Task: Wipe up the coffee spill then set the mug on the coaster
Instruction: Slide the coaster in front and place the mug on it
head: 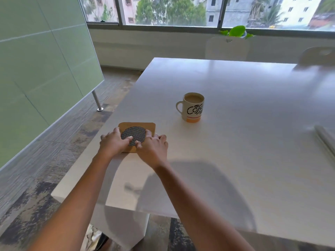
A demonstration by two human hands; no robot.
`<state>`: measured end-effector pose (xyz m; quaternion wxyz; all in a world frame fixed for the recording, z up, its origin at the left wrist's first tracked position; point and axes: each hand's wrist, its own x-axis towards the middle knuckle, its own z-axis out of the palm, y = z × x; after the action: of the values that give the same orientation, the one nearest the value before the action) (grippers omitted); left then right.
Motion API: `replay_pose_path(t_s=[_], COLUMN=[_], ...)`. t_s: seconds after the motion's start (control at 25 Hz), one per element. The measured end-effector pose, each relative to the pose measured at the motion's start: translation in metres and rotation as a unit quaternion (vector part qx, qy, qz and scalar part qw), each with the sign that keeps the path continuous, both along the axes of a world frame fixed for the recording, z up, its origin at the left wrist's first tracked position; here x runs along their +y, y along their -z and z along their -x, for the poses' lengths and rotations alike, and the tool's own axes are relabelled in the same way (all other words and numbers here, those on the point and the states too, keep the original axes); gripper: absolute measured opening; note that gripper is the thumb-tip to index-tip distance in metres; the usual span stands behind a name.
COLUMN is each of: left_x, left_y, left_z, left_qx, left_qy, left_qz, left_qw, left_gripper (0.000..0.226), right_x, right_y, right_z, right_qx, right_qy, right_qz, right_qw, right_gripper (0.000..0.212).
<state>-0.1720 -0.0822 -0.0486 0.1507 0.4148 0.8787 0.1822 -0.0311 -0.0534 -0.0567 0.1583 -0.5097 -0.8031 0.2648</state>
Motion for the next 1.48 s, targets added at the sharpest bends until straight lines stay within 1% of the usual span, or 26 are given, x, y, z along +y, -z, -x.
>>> replay_pose_path(t_s=[0.12, 0.28, 0.4, 0.56, 0.72, 0.88, 1.16, 1.48], left_x=[0.004, 0.005, 0.006, 0.009, 0.016, 0.022, 0.031, 0.039], left_y=[0.001, -0.002, -0.006, -0.009, -0.014, -0.016, -0.011, -0.009], left_z=[-0.002, -0.005, -0.009, -0.022, -0.047, -0.084, -0.138, -0.166], left_qx=[0.007, -0.007, -0.055, -0.116, -0.215, -0.26, -0.318, -0.331], left_qy=[0.001, -0.009, -0.005, 0.011, 0.051, 0.111, 0.169, 0.188], left_qz=[0.009, -0.024, -0.063, -0.104, -0.124, -0.125, -0.113, -0.101], left_qw=[1.0, 1.0, 0.996, 0.988, 0.967, 0.951, 0.926, 0.919], left_gripper=[0.071, 0.065, 0.061, 0.057, 0.053, 0.048, 0.043, 0.038], right_x=[0.001, 0.007, 0.011, 0.015, 0.021, 0.026, 0.031, 0.03], right_y=[0.001, 0.001, -0.001, -0.011, -0.02, -0.028, -0.028, -0.014], right_z=[-0.002, 0.0, -0.003, -0.028, -0.071, -0.126, -0.206, -0.243], right_qx=[0.006, 0.05, 0.073, 0.133, 0.172, 0.224, 0.235, 0.255], right_qy=[-0.004, 0.006, 0.021, 0.065, 0.129, 0.182, 0.288, 0.324], right_qz=[0.0, 0.027, 0.03, 0.031, 0.045, 0.051, 0.031, 0.039], right_qw=[1.0, 0.998, 0.997, 0.989, 0.976, 0.956, 0.928, 0.91], right_gripper=[0.053, 0.051, 0.046, 0.04, 0.041, 0.034, 0.018, 0.011])
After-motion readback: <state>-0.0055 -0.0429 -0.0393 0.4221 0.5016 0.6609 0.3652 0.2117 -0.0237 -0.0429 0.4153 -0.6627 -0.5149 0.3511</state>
